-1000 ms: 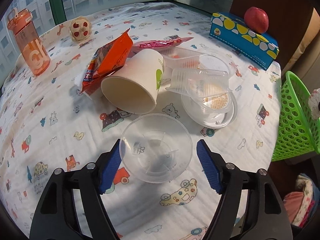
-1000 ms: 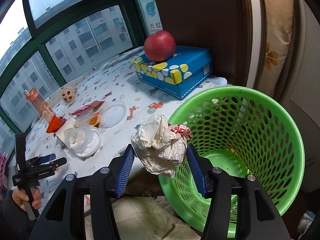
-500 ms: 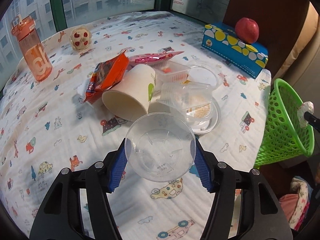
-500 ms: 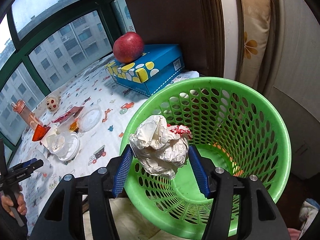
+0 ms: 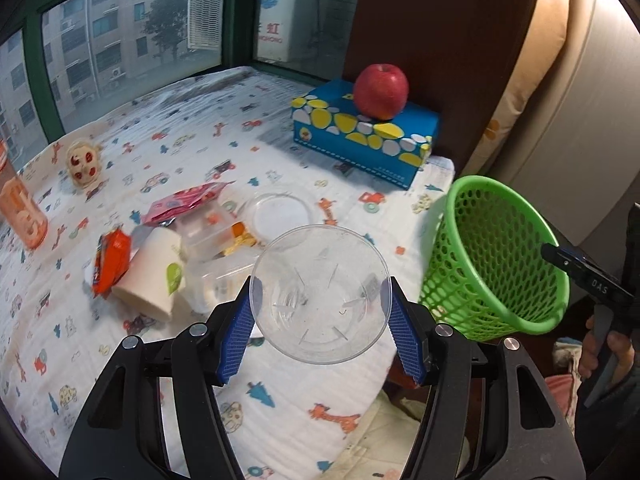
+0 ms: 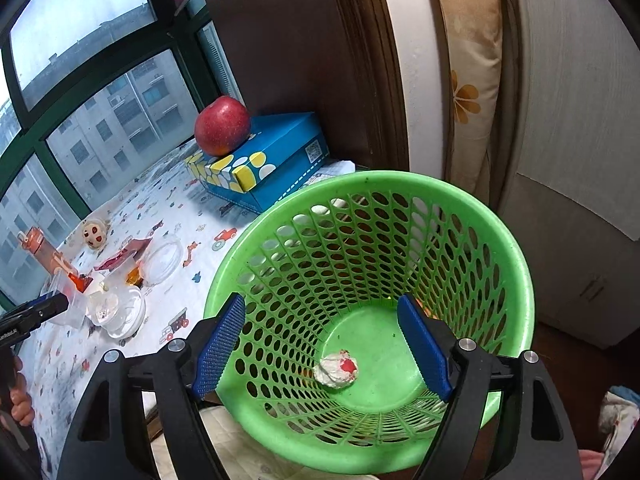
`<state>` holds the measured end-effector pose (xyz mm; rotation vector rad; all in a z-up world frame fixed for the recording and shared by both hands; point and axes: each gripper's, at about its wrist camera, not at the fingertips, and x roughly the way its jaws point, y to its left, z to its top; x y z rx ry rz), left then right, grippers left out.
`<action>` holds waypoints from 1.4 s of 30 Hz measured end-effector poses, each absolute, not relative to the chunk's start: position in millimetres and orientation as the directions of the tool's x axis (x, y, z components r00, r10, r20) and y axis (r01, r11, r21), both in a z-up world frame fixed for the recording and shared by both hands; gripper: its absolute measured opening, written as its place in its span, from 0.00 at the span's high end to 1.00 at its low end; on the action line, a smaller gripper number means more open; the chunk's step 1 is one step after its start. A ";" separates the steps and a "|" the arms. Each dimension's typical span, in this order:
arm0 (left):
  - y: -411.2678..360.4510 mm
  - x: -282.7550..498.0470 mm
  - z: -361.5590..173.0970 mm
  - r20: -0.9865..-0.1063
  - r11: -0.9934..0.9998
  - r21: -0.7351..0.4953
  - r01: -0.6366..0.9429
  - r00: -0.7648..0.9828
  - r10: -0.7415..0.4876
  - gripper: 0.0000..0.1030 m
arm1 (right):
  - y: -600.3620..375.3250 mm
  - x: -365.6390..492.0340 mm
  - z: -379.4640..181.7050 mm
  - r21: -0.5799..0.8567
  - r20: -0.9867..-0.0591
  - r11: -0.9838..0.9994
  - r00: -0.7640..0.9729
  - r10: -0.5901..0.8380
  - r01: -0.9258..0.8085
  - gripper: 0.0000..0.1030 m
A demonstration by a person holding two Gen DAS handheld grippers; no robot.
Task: Collect trash
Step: 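Carry the clear plastic cup in the left tool and drop it into the basket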
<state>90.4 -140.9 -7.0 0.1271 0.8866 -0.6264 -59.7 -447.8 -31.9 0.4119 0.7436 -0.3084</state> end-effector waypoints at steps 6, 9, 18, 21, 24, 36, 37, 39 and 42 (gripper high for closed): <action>-199.0 82.1 5.2 -0.749 0.748 -0.154 0.645 0.417 -0.514 0.40 | -463.2 -81.5 -21.1 0.251 -0.677 0.862 0.716 -0.169 0.441 0.22; -228.6 77.7 5.8 -0.752 0.717 -0.145 0.682 0.394 -0.528 0.40 | -471.9 -92.7 -18.0 0.255 -0.669 0.851 0.719 -0.188 0.459 0.22; -295.8 62.1 -3.9 -0.774 0.633 -0.187 0.751 0.284 -0.566 0.40 | -492.8 -118.8 -22.2 0.274 -0.671 0.817 0.709 -0.216 0.508 0.21; -310.4 57.2 -10.0 -0.784 0.615 -0.202 0.762 0.251 -0.568 0.39 | -498.4 -125.9 -24.7 0.280 -0.673 0.807 0.706 -0.221 0.519 0.21; -319.7 51.7 -14.8 -0.789 0.599 -0.216 0.771 0.223 -0.573 0.38 | -501.0 -129.1 -25.4 0.283 -0.672 0.803 0.706 -0.224 0.525 0.21; -312.4 47.7 -13.2 -0.769 0.590 -0.276 0.759 0.195 -0.609 0.29 | -495.4 -127.0 -24.4 0.289 -0.669 0.809 0.713 -0.212 0.512 0.21; -307.6 49.2 -11.7 -0.767 0.598 -0.277 0.752 0.202 -0.610 0.29 | -493.2 -125.9 -23.3 0.289 -0.668 0.812 0.714 -0.209 0.508 0.21; -296.7 51.4 -8.9 -0.765 0.614 -0.272 0.741 0.221 -0.605 0.29 | -488.9 -122.5 -20.9 0.289 -0.664 0.819 0.720 -0.201 0.496 0.21; -277.1 56.2 -6.8 -0.762 0.646 -0.256 0.719 0.261 -0.593 0.29 | -480.0 -115.6 -17.1 0.285 -0.658 0.834 0.729 -0.189 0.473 0.20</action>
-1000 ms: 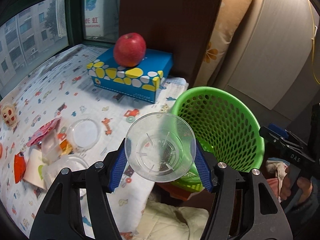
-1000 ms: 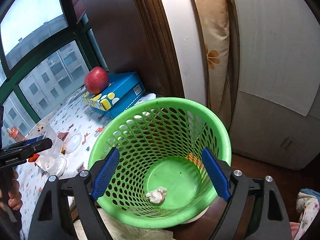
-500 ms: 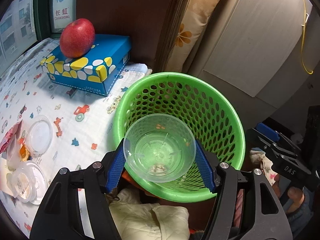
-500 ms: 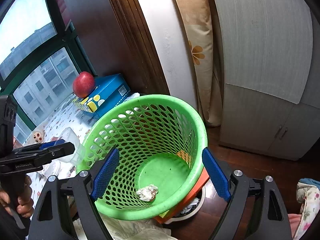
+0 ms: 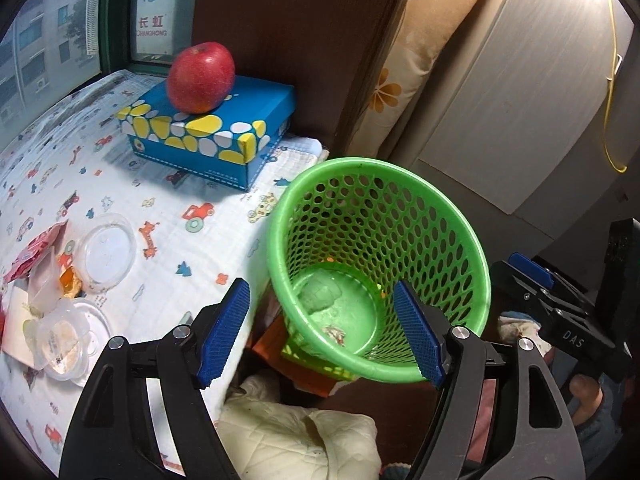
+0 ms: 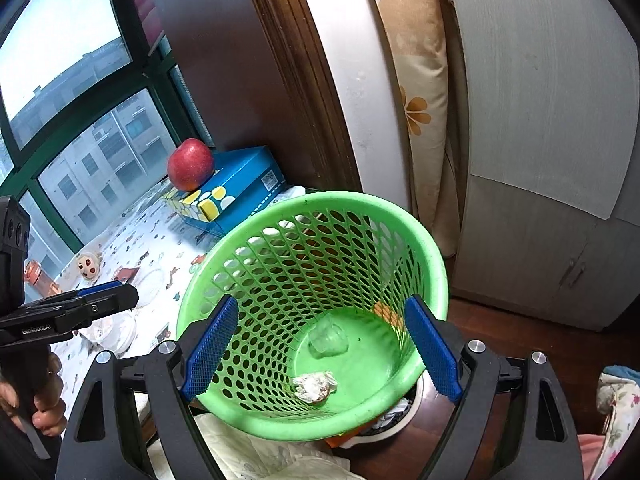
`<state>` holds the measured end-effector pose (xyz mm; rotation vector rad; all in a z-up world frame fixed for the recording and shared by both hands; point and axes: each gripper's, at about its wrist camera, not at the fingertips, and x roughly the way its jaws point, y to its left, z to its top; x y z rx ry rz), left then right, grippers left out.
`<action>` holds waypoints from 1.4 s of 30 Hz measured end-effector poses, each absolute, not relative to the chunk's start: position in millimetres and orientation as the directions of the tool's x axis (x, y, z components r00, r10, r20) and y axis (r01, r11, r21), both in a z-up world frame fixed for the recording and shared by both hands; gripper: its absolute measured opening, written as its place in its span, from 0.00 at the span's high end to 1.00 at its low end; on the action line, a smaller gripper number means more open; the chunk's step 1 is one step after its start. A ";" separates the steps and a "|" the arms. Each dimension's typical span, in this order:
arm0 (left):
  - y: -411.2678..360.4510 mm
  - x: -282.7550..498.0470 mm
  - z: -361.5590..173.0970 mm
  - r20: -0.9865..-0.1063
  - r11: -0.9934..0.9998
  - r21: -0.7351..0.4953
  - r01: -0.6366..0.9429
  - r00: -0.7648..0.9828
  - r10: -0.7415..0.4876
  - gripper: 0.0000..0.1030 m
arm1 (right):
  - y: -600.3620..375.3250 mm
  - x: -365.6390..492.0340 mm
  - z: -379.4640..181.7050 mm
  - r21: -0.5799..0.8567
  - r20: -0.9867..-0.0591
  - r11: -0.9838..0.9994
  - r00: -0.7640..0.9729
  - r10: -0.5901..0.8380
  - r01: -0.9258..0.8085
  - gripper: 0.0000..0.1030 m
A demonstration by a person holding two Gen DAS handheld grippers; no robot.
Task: Collect trash
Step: 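Carry the clear plastic cup in the left tool and drop it into the basket, then reach the left tool to the orange snack wrapper and grasp it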
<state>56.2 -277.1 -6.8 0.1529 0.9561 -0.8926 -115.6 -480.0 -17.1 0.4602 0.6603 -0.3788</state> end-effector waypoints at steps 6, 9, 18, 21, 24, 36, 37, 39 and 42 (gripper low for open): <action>-232.6 71.5 -3.6 -0.761 0.726 -0.223 0.651 0.350 -0.547 0.29 | -457.6 -97.2 -8.7 0.271 -0.651 0.867 0.743 -0.156 0.419 0.20; -208.0 81.7 -2.6 -0.761 0.771 -0.196 0.606 0.402 -0.510 0.29 | -444.8 -84.8 -5.4 0.267 -0.648 0.884 0.750 -0.130 0.384 0.20; -125.5 122.7 -8.9 -0.771 0.897 -0.142 0.418 0.522 -0.365 0.28 | -402.7 -45.1 1.8 0.258 -0.640 0.928 0.767 -0.045 0.270 0.18; -97.0 138.0 -13.4 -0.778 0.932 -0.118 0.343 0.552 -0.301 0.28 | -388.2 -33.0 3.2 0.258 -0.639 0.937 0.769 -0.016 0.234 0.18; -70.1 155.6 -18.3 -0.782 0.962 -0.085 0.260 0.581 -0.226 0.28 | -375.2 -21.1 3.1 0.255 -0.640 0.946 0.768 0.009 0.201 0.18; -34.1 209.9 -53.5 -0.824 0.986 -0.018 0.169 0.556 -0.110 0.28 | -329.4 17.9 -4.9 0.239 -0.670 0.966 0.738 0.086 0.104 0.18; -32.8 211.8 -56.6 -0.827 0.986 -0.024 0.165 0.551 -0.112 0.28 | -325.9 21.4 -6.0 0.236 -0.673 0.967 0.734 0.091 0.095 0.18; -31.1 215.7 -61.3 -0.833 0.987 -0.027 0.160 0.542 -0.110 0.30 | -318.5 27.0 -7.8 0.237 -0.678 0.968 0.727 0.107 0.078 0.18; -24.9 220.0 -66.5 -0.840 0.987 -0.053 0.154 0.528 -0.127 0.45 | -304.2 36.0 -9.7 0.233 -0.683 0.971 0.718 0.132 0.043 0.18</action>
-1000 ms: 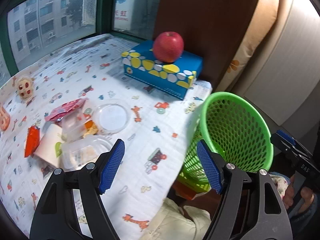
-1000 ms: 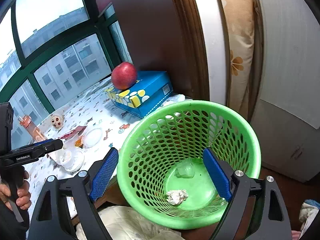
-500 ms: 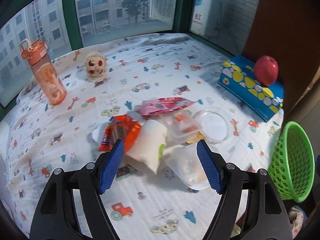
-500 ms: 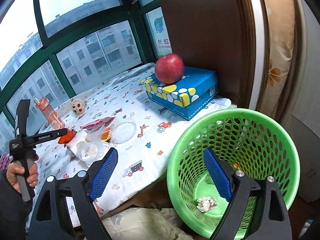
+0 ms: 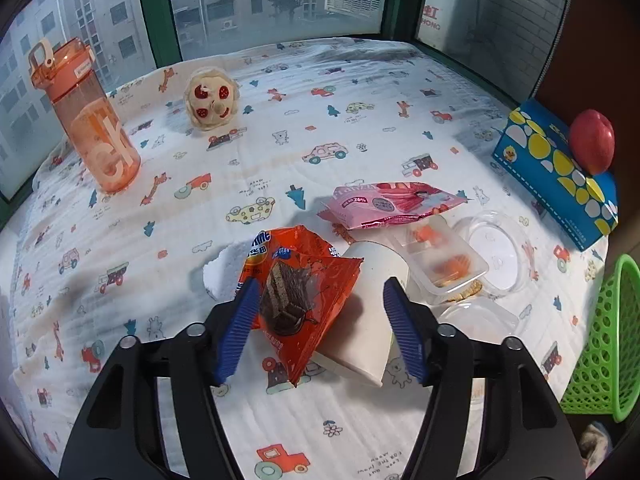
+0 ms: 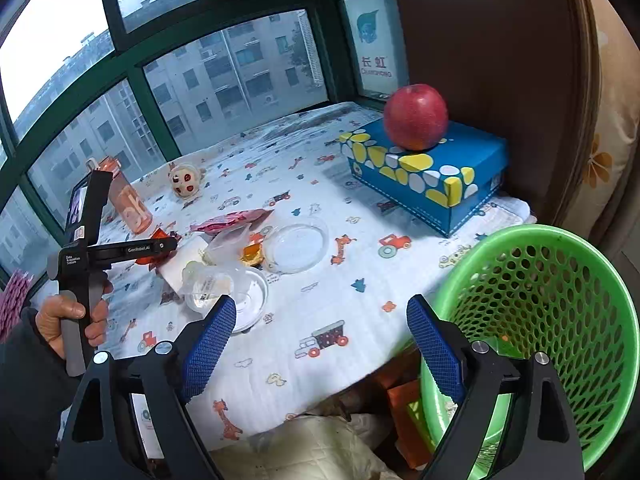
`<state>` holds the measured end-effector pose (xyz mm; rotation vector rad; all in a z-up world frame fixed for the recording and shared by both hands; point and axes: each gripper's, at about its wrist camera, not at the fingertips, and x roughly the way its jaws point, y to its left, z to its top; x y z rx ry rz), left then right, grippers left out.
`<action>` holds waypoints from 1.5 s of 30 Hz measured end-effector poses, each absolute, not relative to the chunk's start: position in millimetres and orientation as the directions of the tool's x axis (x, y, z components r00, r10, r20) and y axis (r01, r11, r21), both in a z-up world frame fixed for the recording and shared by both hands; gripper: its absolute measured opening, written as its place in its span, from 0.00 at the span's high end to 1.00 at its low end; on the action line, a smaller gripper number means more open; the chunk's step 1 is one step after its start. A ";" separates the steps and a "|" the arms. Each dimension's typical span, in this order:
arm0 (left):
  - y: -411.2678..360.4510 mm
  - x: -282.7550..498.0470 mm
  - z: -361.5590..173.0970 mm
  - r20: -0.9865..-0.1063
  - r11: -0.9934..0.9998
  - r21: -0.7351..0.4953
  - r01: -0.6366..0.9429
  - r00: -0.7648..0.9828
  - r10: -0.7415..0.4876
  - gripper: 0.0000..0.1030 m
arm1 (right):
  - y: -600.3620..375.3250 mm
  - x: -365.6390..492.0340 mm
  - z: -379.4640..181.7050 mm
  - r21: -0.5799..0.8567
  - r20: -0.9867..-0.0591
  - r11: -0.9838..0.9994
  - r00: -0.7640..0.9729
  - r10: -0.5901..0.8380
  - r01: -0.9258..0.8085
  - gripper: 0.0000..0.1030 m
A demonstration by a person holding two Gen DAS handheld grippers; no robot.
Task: Collect trash
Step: 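Reach the left tool to the orange snack wrapper and grasp it, then grasp the clear plastic container with the right tool while the left tool holds the wrapper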
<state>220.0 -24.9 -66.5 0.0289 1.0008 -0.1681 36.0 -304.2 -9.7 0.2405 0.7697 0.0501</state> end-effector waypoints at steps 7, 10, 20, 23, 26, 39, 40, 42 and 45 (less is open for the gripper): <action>-8.7 218.7 -65.2 -0.825 0.984 -0.100 0.150 0.540 -0.166 0.75 | -266.7 62.7 -15.5 0.248 -0.691 0.967 0.690 0.214 -0.052 0.16; -3.8 215.3 -60.5 -0.814 0.983 -0.097 0.154 0.556 -0.167 0.81 | -249.9 77.5 -20.3 0.251 -0.696 0.964 0.675 0.244 -0.090 0.15; 27.5 201.3 -39.6 -0.786 0.980 -0.152 0.126 0.587 -0.197 0.86 | -208.1 126.9 -45.9 0.268 -0.729 0.949 0.609 0.312 -0.166 0.14; 36.1 197.4 -33.7 -0.776 0.979 -0.167 0.118 0.597 -0.204 0.86 | -199.1 140.0 -54.9 0.267 -0.740 0.948 0.593 0.318 -0.175 0.14; 41.4 192.4 -26.3 -0.763 0.977 -0.176 0.123 0.610 -0.214 0.86 | -193.9 152.2 -64.6 0.275 -0.754 0.946 0.571 0.323 -0.173 0.14; 47.2 183.2 -15.8 -0.740 0.967 -0.208 0.144 0.623 -0.253 0.86 | -179.0 174.3 -88.8 0.257 -0.792 0.950 0.524 0.313 -0.180 0.21; 47.4 183.2 -16.4 -0.741 0.967 -0.208 0.144 0.622 -0.252 0.86 | -179.8 174.4 -89.2 0.267 -0.791 0.947 0.520 0.322 -0.179 0.23; 46.9 183.4 -17.6 -0.744 0.967 -0.213 0.142 0.618 -0.255 0.86 | -180.4 174.5 -88.7 0.271 -0.790 0.946 0.522 0.323 -0.175 0.27; 45.1 181.4 -16.6 -0.743 0.965 -0.218 0.144 0.617 -0.260 0.86 | -183.8 170.3 -82.9 0.282 -0.776 0.944 0.539 0.328 -0.170 0.28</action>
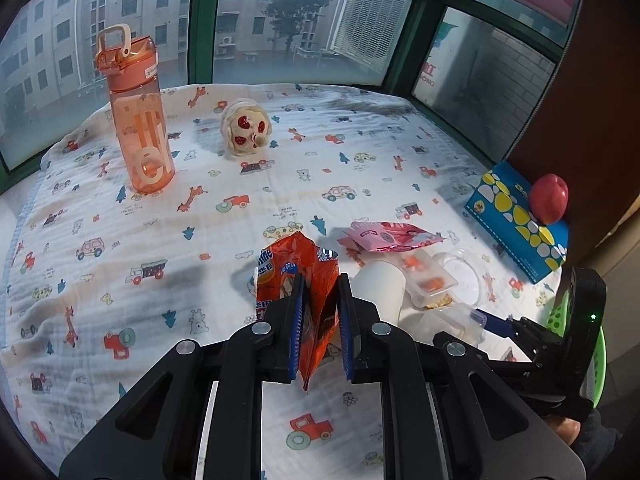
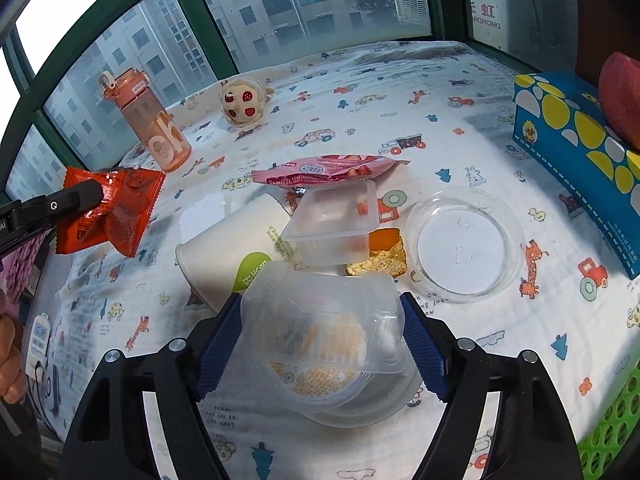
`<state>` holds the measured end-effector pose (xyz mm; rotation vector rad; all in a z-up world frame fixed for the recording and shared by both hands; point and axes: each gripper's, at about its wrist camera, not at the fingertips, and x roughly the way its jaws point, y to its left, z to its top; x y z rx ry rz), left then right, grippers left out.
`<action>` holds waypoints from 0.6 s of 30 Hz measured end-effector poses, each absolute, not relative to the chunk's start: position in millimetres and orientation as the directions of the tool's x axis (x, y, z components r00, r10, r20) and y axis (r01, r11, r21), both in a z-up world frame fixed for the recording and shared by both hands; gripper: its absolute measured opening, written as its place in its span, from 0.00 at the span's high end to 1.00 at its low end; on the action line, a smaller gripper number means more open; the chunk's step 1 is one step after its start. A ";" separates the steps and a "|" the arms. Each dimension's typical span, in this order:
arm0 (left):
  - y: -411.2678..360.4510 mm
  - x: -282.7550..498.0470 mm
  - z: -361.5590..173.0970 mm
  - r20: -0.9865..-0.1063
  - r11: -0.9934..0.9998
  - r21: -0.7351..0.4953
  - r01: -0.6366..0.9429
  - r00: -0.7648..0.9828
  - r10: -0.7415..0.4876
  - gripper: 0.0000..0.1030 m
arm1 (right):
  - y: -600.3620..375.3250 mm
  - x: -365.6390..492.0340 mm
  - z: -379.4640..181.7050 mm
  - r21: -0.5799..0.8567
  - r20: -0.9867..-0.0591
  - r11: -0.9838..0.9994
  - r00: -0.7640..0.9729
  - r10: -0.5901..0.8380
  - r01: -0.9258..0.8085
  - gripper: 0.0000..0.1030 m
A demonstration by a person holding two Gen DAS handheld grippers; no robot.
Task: Collect trash
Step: 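Grasp the clear plastic container with the right tool while the left tool holds the wrapper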
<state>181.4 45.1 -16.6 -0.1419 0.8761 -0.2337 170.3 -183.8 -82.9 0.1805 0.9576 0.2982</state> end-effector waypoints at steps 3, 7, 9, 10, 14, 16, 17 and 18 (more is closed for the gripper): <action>40.8 177.6 -11.7 -0.738 0.964 -0.214 0.157 0.621 -0.265 0.86 | -188.1 163.5 -73.1 0.291 -0.756 0.942 0.564 0.333 -0.166 0.28; 33.3 170.1 -1.1 -0.723 0.960 -0.217 0.179 0.632 -0.281 0.86 | -199.0 150.8 -56.9 0.313 -0.724 0.936 0.598 0.344 -0.159 0.28; 27.7 166.2 4.4 -0.715 0.957 -0.217 0.194 0.635 -0.291 0.86 | -204.6 143.8 -49.3 0.317 -0.711 0.936 0.614 0.343 -0.156 0.28; 24.9 164.3 7.0 -0.712 0.955 -0.218 0.202 0.636 -0.297 0.86 | -207.4 139.7 -45.3 0.316 -0.704 0.937 0.624 0.339 -0.153 0.28; 8.5 156.1 15.7 -0.701 0.946 -0.219 0.238 0.637 -0.322 0.86 | -224.0 124.2 -30.9 0.324 -0.677 0.937 0.660 0.327 -0.132 0.28; -1.5 152.7 18.4 -0.698 0.941 -0.220 0.257 0.632 -0.336 0.86 | -233.0 116.7 -25.0 0.325 -0.668 0.938 0.673 0.317 -0.120 0.28; -6.3 150.7 19.7 -0.697 0.938 -0.221 0.266 0.630 -0.343 0.86 | -237.5 112.4 -22.1 0.324 -0.663 0.939 0.681 0.311 -0.114 0.28; -11.8 148.9 21.0 -0.695 0.935 -0.222 0.276 0.628 -0.350 0.86 | -242.2 107.5 -19.6 0.323 -0.659 0.940 0.687 0.305 -0.108 0.28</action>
